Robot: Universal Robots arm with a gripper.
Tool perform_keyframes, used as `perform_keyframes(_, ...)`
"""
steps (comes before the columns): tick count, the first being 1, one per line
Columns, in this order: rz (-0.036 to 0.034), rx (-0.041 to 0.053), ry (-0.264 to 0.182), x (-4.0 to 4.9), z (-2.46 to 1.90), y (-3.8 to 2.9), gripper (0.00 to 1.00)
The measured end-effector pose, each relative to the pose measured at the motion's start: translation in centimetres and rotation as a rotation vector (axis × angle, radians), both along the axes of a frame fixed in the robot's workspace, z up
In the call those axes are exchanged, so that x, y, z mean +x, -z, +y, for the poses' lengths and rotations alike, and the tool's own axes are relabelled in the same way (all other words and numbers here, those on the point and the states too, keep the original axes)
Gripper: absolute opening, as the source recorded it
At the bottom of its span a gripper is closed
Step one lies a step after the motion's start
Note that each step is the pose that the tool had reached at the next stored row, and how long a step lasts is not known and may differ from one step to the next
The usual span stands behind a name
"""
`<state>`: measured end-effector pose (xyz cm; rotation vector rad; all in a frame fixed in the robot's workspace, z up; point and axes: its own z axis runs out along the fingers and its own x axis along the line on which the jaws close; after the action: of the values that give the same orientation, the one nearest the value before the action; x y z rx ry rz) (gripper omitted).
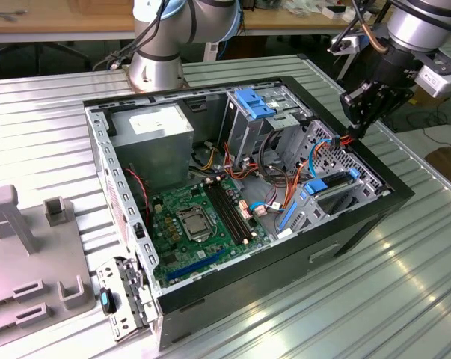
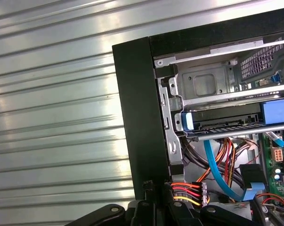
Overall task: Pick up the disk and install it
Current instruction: 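Insert the first disk wire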
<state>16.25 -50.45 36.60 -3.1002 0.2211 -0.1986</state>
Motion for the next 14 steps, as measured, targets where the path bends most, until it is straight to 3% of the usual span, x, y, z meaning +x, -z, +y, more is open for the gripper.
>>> perform_keyframes(8, 0.0000, 0.0002, 0.009, 0.00, 0.00, -0.61, 0.16)
perform_keyframes(12, 0.0000, 0.0000, 0.058, 0.00, 0.00, -0.62, 0.16)
perform_keyframes(14, 0.0001, 0.0001, 0.103, -0.02, 0.00, -0.61, 0.16)
